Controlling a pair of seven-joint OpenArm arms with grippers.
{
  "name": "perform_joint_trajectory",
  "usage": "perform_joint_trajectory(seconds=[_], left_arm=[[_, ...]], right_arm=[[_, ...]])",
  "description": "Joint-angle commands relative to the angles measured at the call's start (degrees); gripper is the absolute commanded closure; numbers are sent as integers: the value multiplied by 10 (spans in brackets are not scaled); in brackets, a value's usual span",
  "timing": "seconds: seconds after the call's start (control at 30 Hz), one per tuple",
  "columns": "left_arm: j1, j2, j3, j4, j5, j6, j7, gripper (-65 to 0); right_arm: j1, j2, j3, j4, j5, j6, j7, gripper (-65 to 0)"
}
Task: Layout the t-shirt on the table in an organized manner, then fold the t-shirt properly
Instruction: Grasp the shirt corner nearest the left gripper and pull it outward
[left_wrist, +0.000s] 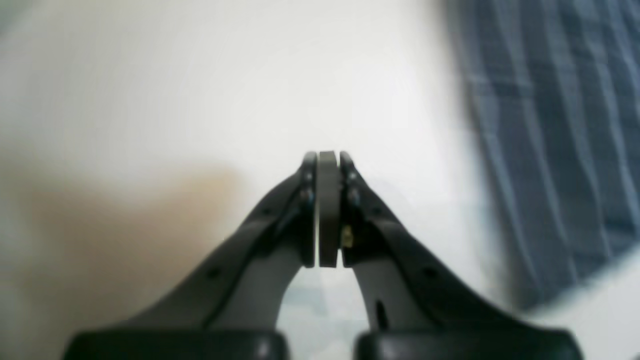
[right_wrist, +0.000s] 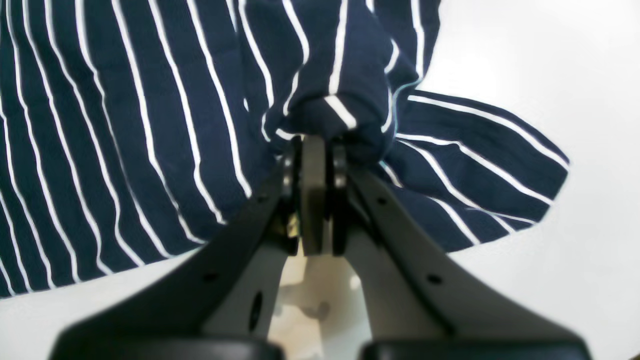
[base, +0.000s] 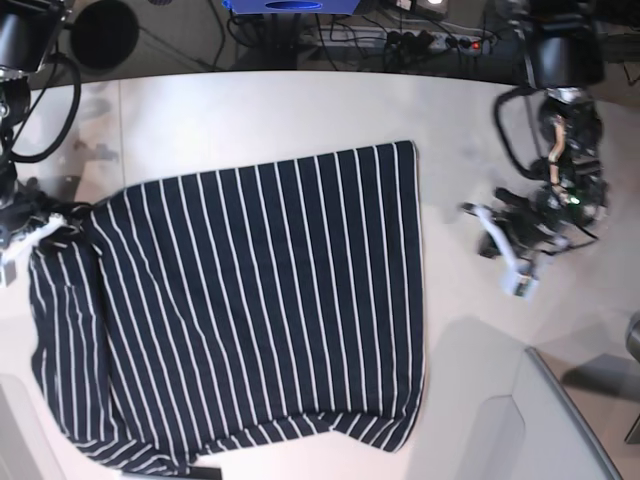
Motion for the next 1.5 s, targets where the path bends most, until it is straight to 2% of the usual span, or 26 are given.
perform_joint_trajectory(seconds=[0.0,0.1,0.27,0.4,0.43,0.53,0.63,0.93,1.0,1.1,1.2,1.3,1.47], left_arm=[[-10,8,-3,10,2,1,-4,0],[-12,49,17,-12,2,-1,-7,0],[-14,88,111,-48,-2,1,-23,0],[-10,104,171,-76,2,2,-40,0],[-11,104,181,-89,2,7,-40,0],[-13,101,202,-129,2,65,-58,0],[-10,80,203,-145,3,94,-80,0],[24,10,203,-159,3,97,-80,0],[36,-7,201,-159,2,96,-80,0],[53,-29,196,-141,1,95,-80,0],[68,-51,194,-111,1,95,-80,0],[74,-67,194,-97,1,95,-80,0],[72,-87,188,-102,-3,96,-81,0]], right_arm=[[7,11,2,7,5,-1,11,0],[7,9,2,6,5,-2,10,0],[7,9,2,6,5,-2,10,0],[7,11,4,5,5,-2,10,0],[6,11,5,5,5,-2,11,0],[6,12,5,5,5,-2,11,0],[7,12,5,5,5,-2,12,0],[14,11,6,5,5,-9,8,0],[13,9,4,5,5,-34,-6,0],[12,-3,3,5,5,-65,-56,0],[5,-27,7,4,5,-90,-59,0],[3,-29,6,-8,5,-127,-58,0],[8,-29,4,-8,5,-159,-62,0]])
